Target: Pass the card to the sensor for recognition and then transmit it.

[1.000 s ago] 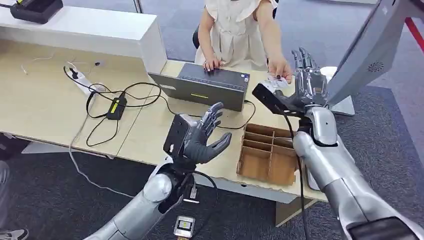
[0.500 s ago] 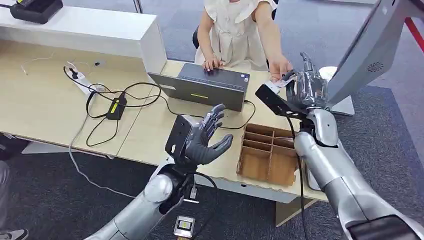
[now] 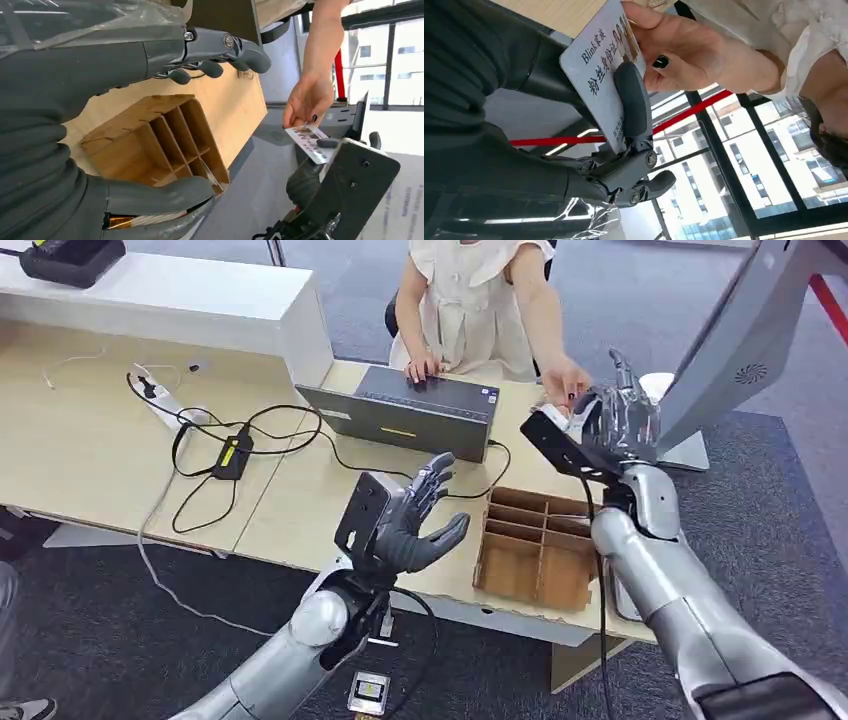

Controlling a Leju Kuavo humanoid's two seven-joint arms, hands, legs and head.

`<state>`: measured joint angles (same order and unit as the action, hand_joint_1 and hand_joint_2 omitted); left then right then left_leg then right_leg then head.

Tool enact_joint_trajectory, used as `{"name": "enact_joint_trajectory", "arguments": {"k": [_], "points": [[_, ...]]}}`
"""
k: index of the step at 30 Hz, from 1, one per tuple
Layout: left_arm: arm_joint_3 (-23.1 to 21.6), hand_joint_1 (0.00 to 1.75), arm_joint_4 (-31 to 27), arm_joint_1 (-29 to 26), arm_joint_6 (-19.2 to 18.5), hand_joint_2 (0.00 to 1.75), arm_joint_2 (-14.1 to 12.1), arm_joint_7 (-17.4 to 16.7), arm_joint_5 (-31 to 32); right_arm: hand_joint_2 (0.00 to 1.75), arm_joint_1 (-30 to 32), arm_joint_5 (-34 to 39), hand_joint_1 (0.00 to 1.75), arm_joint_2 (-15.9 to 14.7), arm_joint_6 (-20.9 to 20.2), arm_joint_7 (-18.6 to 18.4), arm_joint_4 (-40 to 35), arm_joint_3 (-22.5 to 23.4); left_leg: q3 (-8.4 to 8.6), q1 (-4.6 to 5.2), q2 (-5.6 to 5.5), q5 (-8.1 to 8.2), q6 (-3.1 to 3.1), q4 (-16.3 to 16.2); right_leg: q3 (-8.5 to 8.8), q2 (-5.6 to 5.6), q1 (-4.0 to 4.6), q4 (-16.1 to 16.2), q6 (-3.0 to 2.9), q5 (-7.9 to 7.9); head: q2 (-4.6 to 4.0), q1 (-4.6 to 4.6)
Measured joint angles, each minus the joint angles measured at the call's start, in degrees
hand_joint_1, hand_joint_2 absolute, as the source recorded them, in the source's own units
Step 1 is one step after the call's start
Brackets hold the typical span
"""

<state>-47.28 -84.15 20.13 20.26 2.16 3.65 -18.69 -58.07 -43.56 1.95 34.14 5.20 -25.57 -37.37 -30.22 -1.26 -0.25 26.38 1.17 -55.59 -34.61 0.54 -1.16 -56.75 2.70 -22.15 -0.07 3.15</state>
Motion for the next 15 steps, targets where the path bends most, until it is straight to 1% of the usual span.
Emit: {"name": "enact_joint_trajectory", "arguments": {"k": [1, 4, 6, 10, 14, 15], "points": [[0.0, 0.00, 0.0, 0.0, 0.2, 1.75, 0.0, -0.1, 0.1, 1.75, 0.1, 1.2, 1.75, 0.0, 0.7, 0.7, -0.1, 0.2, 0.00, 0.00, 0.00, 0.00, 0.00, 0.0, 0.00, 0.00, 0.00, 0.0, 0.00, 0.00, 0.02, 0.00], [0.0, 0.00, 0.0, -0.2, 1.7, 1.75, -0.2, -0.3, 0.4, 1.75, 1.1, 8.0, 1.75, -0.1, 4.1, 4.0, -1.7, 1.7, 0.00, 0.00, 0.01, 0.00, 0.00, 0.0, 0.00, 0.00, 0.00, 0.0, 0.00, 0.00, 0.02, 0.00], [0.0, 0.00, -0.1, -0.4, 2.6, 1.75, -0.4, -0.7, 0.9, 1.75, 2.1, 12.5, 1.75, -0.3, 5.4, 5.2, -3.7, 2.7, 0.00, 0.00, 0.00, 0.00, 0.00, 0.0, 0.01, 0.00, 0.00, 0.0, 0.00, 0.00, 0.02, 0.00], [0.1, 0.00, -0.5, -1.2, 3.7, 1.75, -1.0, -1.3, 1.6, 1.75, 6.0, 15.4, 1.75, -1.0, 5.9, 4.7, -9.5, 5.1, 0.02, 0.00, -0.01, 0.00, 0.00, 0.0, 0.01, 0.00, 0.00, 0.0, 0.00, 0.00, 0.02, 0.00], [0.3, 0.00, -1.2, -2.0, 4.3, 1.75, -1.6, -1.8, 2.1, 1.75, 11.3, 16.3, 1.75, -2.5, 6.0, 2.6, -17.2, 8.6, 0.03, 0.00, -0.04, 0.01, -0.01, 0.0, 0.05, -0.02, 0.00, 0.0, 0.01, -0.02, 0.02, -0.02], [0.4, 0.00, -1.4, -2.5, 4.3, 1.75, -1.8, -1.9, 2.1, 1.75, 13.4, 16.3, 1.75, -3.1, 6.0, 1.8, -19.9, 10.1, 0.03, 0.01, -0.04, 0.01, -0.01, 0.0, 0.03, -0.02, 0.00, 0.0, 0.02, -0.02, 0.02, 0.00]]}}
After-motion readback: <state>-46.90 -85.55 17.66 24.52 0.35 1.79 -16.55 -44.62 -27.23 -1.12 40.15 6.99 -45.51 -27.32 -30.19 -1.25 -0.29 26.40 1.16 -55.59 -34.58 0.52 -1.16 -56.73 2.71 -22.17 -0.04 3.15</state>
